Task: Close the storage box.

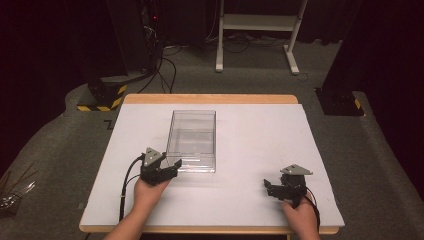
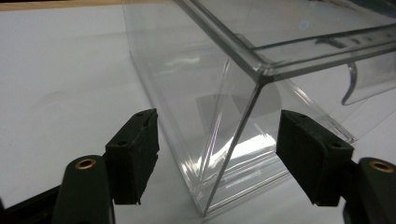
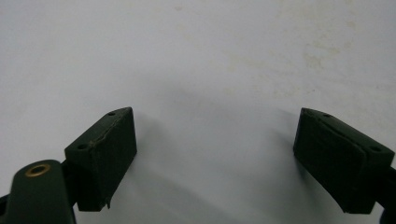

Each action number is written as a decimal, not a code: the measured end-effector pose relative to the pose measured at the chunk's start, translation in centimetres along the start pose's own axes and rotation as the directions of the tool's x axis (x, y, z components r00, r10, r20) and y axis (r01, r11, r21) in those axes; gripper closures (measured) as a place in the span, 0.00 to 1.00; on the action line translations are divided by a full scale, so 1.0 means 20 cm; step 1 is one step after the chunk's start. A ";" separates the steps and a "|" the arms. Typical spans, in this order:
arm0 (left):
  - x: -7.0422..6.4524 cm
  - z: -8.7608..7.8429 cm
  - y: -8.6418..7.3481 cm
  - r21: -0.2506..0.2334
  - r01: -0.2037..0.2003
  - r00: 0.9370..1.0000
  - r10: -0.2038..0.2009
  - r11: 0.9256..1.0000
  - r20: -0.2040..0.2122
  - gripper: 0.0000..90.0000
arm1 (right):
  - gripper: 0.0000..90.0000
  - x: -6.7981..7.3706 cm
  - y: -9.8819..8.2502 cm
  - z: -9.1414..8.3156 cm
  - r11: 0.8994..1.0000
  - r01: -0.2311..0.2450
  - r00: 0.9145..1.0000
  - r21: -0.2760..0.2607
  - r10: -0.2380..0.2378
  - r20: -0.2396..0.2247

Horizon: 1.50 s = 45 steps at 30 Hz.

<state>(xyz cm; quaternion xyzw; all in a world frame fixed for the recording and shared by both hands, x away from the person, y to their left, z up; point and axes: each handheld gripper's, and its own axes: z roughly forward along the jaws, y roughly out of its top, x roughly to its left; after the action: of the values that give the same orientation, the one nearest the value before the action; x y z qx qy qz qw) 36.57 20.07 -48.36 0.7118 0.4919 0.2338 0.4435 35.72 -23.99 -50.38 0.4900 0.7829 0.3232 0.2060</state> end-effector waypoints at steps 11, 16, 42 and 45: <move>0.01 0.03 0.00 0.006 0.021 1.000 -0.021 1.000 -0.008 0.36 | 0.15 0.00 0.00 0.00 1.000 0.000 1.000 0.000 0.000 0.000; 0.01 0.03 0.00 0.009 0.025 1.000 -0.025 1.000 -0.003 0.37 | 0.15 0.00 0.00 0.00 1.000 0.000 1.000 0.000 0.000 0.000; 0.10 -0.14 -0.12 0.044 -0.036 0.998 0.034 0.998 0.060 0.31 | 0.15 0.00 0.00 0.00 1.000 0.001 1.000 0.000 -0.001 0.001; 0.13 -0.17 -0.14 0.062 -0.055 0.997 0.052 0.997 0.049 0.31 | 0.15 0.00 0.00 0.00 1.000 0.001 1.000 0.000 -0.001 0.001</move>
<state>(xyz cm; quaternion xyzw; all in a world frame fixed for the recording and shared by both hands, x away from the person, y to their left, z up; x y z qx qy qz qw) 33.70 24.20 -49.47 0.7438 0.4691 0.2127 0.4259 35.71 -23.98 -50.39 0.4899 0.7830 0.3229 0.2066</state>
